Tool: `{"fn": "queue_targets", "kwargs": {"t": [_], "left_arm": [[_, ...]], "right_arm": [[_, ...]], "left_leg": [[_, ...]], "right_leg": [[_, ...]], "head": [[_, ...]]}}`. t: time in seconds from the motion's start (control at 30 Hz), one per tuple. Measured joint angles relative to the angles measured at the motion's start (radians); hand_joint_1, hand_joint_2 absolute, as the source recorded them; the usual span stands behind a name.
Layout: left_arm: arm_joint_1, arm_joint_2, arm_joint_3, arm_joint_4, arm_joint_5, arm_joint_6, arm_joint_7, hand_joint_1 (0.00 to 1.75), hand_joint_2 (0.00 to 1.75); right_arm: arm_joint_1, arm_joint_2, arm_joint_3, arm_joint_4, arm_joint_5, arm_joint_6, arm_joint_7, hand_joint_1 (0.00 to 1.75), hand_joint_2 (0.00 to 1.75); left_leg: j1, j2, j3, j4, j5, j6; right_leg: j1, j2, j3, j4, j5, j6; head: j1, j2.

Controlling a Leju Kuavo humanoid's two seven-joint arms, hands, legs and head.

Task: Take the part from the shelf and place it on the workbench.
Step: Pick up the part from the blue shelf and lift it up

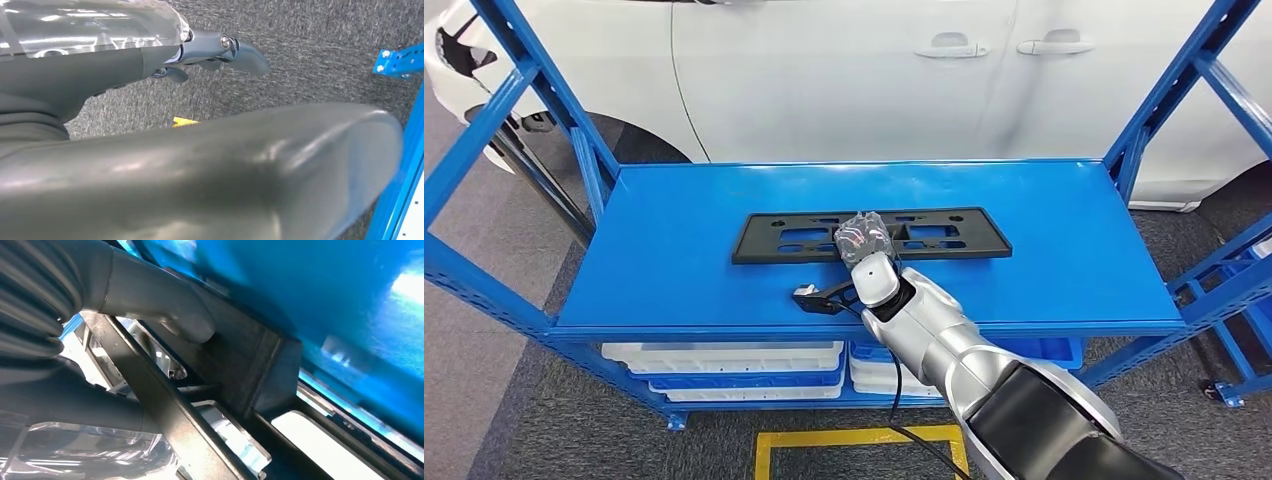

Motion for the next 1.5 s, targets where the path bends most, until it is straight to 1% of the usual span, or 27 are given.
{"fn": "queue_targets", "kwargs": {"t": [0.07,0.13,0.27,0.33,0.37,0.43,0.47,0.5,0.57,0.63,0.67,0.77,0.8,0.87,0.93,0.97,1.0,1.03,1.07,1.13,1.17,1.23,1.3,1.33,1.43,1.47,1.5], "left_arm": [[-0.001,0.000,0.000,0.000,0.000,0.000,-0.001,0.00,0.00],[-0.002,0.000,0.000,0.000,0.000,0.000,-0.005,0.00,0.00],[-0.004,0.000,0.000,0.000,0.001,-0.001,-0.010,0.00,0.00],[-0.006,0.000,0.001,0.000,0.002,-0.001,-0.010,0.00,0.00],[-0.008,0.001,0.001,0.000,0.003,-0.001,-0.010,0.00,0.00],[-0.009,0.002,0.001,0.000,0.006,-0.005,-0.012,0.00,0.87],[-0.009,0.002,0.002,0.000,0.007,-0.010,-0.018,0.00,1.31],[-0.009,0.003,0.002,0.000,0.008,-0.017,-0.028,0.00,1.75],[-0.009,0.003,0.002,0.000,0.007,-0.028,-0.055,0.00,1.75],[-0.011,0.003,0.001,0.000,0.001,-0.030,-0.073,0.00,1.75],[-0.011,0.003,0.000,0.000,-0.004,-0.029,-0.076,0.00,1.75],[-0.010,0.004,-0.005,0.000,-0.015,-0.024,-0.079,0.00,1.75],[-0.010,0.005,-0.007,0.000,-0.016,-0.024,-0.081,0.00,1.75],[-0.006,0.005,-0.008,0.000,-0.016,-0.025,-0.083,0.00,1.75],[0.002,0.004,-0.008,0.000,-0.018,-0.022,-0.077,0.00,1.75],[0.007,0.005,-0.009,0.000,-0.018,-0.020,-0.074,0.00,1.75],[0.013,0.005,-0.008,0.000,-0.015,-0.018,-0.073,0.00,1.75],[0.019,0.006,-0.007,0.000,-0.009,-0.019,-0.075,0.00,1.75],[0.023,0.008,-0.006,0.000,-0.001,-0.022,-0.079,0.00,1.75],[0.029,0.012,-0.001,0.000,0.015,-0.033,-0.089,0.00,1.75],[0.030,0.014,0.002,0.000,0.022,-0.039,-0.094,0.00,1.75],[0.030,0.018,0.008,0.000,0.031,-0.047,-0.103,0.00,1.75],[0.026,0.020,0.014,0.000,0.035,-0.053,-0.112,0.00,1.75],[0.024,0.021,0.017,0.000,0.036,-0.054,-0.116,0.00,1.75],[0.022,0.024,0.020,0.000,0.037,-0.047,-0.116,0.00,1.75],[0.023,0.025,0.021,0.000,0.037,-0.041,-0.113,0.00,1.75],[0.022,0.026,0.022,0.000,0.037,-0.035,-0.109,0.00,1.75]], "right_arm": [[0.000,0.001,-0.003,0.000,0.000,0.000,0.003,1.75,1.75],[-0.002,0.002,-0.008,0.000,0.001,0.002,0.010,1.75,1.75],[-0.006,0.003,-0.017,-0.001,0.006,0.014,0.030,1.75,1.75],[-0.010,0.003,-0.021,-0.001,0.007,0.021,0.037,1.75,1.75],[-0.012,0.003,-0.023,-0.002,0.007,0.025,0.039,1.75,1.75],[-0.012,0.003,-0.028,-0.002,0.007,0.031,0.041,1.75,1.75],[-0.011,0.003,-0.032,-0.002,0.006,0.032,0.042,1.75,1.75],[-0.011,0.003,-0.036,-0.002,0.004,0.030,0.042,1.75,1.75],[-0.011,0.003,-0.049,-0.006,-0.010,0.015,0.037,1.75,1.75],[-0.013,0.003,-0.070,-0.012,-0.044,-0.026,0.017,1.75,1.75],[-0.014,0.004,-0.084,-0.017,-0.066,-0.058,0.000,1.75,1.75],[-0.016,0.002,-0.142,-0.051,-0.148,-0.199,-0.074,1.75,1.75],[-0.016,0.000,-0.169,-0.078,-0.191,-0.259,-0.117,1.75,1.75],[-0.004,-0.012,-0.238,-0.185,-0.320,-0.376,-0.247,1.75,1.75],[0.040,-0.038,-0.313,-0.390,-0.500,-0.455,-0.412,1.75,1.75],[0.074,-0.053,-0.349,-0.522,-0.611,-0.469,-0.492,1.75,1.75],[0.112,-0.069,-0.382,-0.662,-0.737,-0.466,-0.565,1.75,1.75],[0.151,-0.084,-0.409,-0.804,-0.883,-0.437,-0.635,1.75,1.75],[0.192,-0.097,-0.427,-0.934,-1.032,-0.387,-0.695,1.75,1.75],[0.283,-0.119,-0.447,-1.177,-1.323,-0.230,-0.803,1.75,1.75],[0.329,-0.128,-0.450,-1.278,-1.445,-0.136,-0.846,1.75,1.75],[0.418,-0.144,-0.451,-1.428,-1.638,0.050,-0.904,1.75,1.75],[0.495,-0.158,-0.449,-1.510,-1.769,0.215,-0.933,1.75,1.75],[0.529,-0.164,-0.448,-1.537,-1.817,0.293,-0.944,1.75,1.75],[0.618,-0.173,-0.435,-1.578,-1.890,0.479,-0.946,1.75,1.75],[0.645,-0.174,-0.426,-1.580,-1.887,0.512,-0.943,1.75,1.75],[0.669,-0.176,-0.415,-1.579,-1.873,0.530,-0.941,1.75,1.75]], "left_leg": [[0.002,0.001,0.063,-0.128,0.067,-0.001],[0.001,0.000,0.116,-0.232,0.099,0.007],[-0.001,-0.001,0.126,-0.255,0.100,0.033],[0.001,0.000,0.128,-0.260,0.102,0.044],[0.001,0.001,0.128,-0.260,0.102,0.047],[0.000,0.001,0.128,-0.260,0.102,0.050],[0.000,0.001,0.128,-0.260,0.102,0.050],[0.000,0.000,0.129,-0.260,0.101,0.050],[0.000,-0.002,0.133,-0.260,0.100,0.048],[-0.003,-0.003,0.132,-0.259,0.099,0.042],[-0.004,-0.003,0.130,-0.258,0.098,0.037],[-0.003,-0.001,0.127,-0.257,0.098,0.020],[-0.002,-0.001,0.120,-0.244,0.087,0.015],[0.000,0.000,0.082,-0.159,0.036,0.008],[0.000,0.000,0.020,-0.025,-0.022,0.004],[0.001,0.000,-0.002,0.020,-0.033,0.002],[0.001,0.000,-0.007,0.028,-0.023,0.002],[0.001,0.000,0.007,-0.004,0.005,0.003],[0.001,0.000,0.036,-0.065,0.044,0.004],[0.000,-0.003,0.099,-0.187,0.089,0.008],[-0.001,-0.004,0.117,-0.222,0.092,0.013],[-0.004,-0.003,0.130,-0.244,0.082,0.025],[0.000,-0.002,0.135,-0.250,0.084,0.038],[0.001,-0.001,0.137,-0.254,0.086,0.044],[0.002,0.002,0.137,-0.257,0.092,0.054],[0.001,0.002,0.136,-0.256,0.094,0.054],[0.001,0.003,0.135,-0.256,0.095,0.054]], "right_leg": [[-0.002,0.001,0.003,0.009,-0.009,0.007],[0.000,0.002,0.000,0.022,-0.018,0.017],[0.002,0.003,-0.006,0.032,-0.027,0.034],[0.000,0.002,-0.029,0.088,-0.064,0.043],[-0.002,0.001,-0.056,0.147,-0.095,0.047],[-0.006,0.001,-0.120,0.279,-0.147,0.053],[-0.007,0.001,-0.140,0.314,-0.150,0.055],[-0.009,0.001,-0.140,0.308,-0.133,0.055],[-0.009,0.001,-0.090,0.193,-0.061,0.049],[-0.005,0.001,-0.036,0.070,-0.014,0.040],[-0.002,0.001,-0.024,0.040,-0.007,0.036],[0.000,0.004,-0.025,0.027,-0.005,0.024],[-0.002,0.004,-0.024,0.024,-0.002,0.018],[-0.005,0.002,-0.021,0.018,0.001,0.008],[-0.003,-0.003,-0.020,0.018,-0.001,0.004],[-0.001,-0.006,-0.018,0.019,-0.004,0.003],[-0.001,-0.009,-0.016,0.021,-0.008,0.003],[-0.001,-0.011,-0.012,0.023,-0.012,0.006],[-0.002,-0.012,-0.008,0.026,-0.018,0.008],[-0.001,-0.011,-0.004,0.034,-0.029,0.017],[0.000,-0.008,-0.004,0.036,-0.031,0.021],[0.001,-0.002,-0.005,0.036,-0.032,0.030],[0.000,-0.001,-0.005,0.041,-0.041,0.041],[-0.001,-0.001,-0.013,0.065,-0.059,0.046],[-0.007,-0.001,-0.089,0.236,-0.154,0.059],[-0.010,-0.001,-0.111,0.287,-0.173,0.062],[-0.012,-0.001,-0.118,0.308,-0.175,0.063]], "head": [[0.000,0.000],[0.000,0.000],[0.000,0.000],[0.000,0.000],[0.000,0.000],[0.000,0.000],[0.000,0.000],[0.000,0.000],[0.000,0.000],[0.000,0.000],[0.000,0.000],[0.000,0.000],[0.000,0.000],[0.000,0.000],[0.000,0.000],[0.000,0.000],[0.000,0.000],[0.000,0.000],[0.000,0.000],[0.000,0.000],[0.000,0.000],[0.000,0.000],[0.000,0.000],[0.000,0.000],[0.000,0.000],[0.000,0.000],[0.000,0.000]]}}
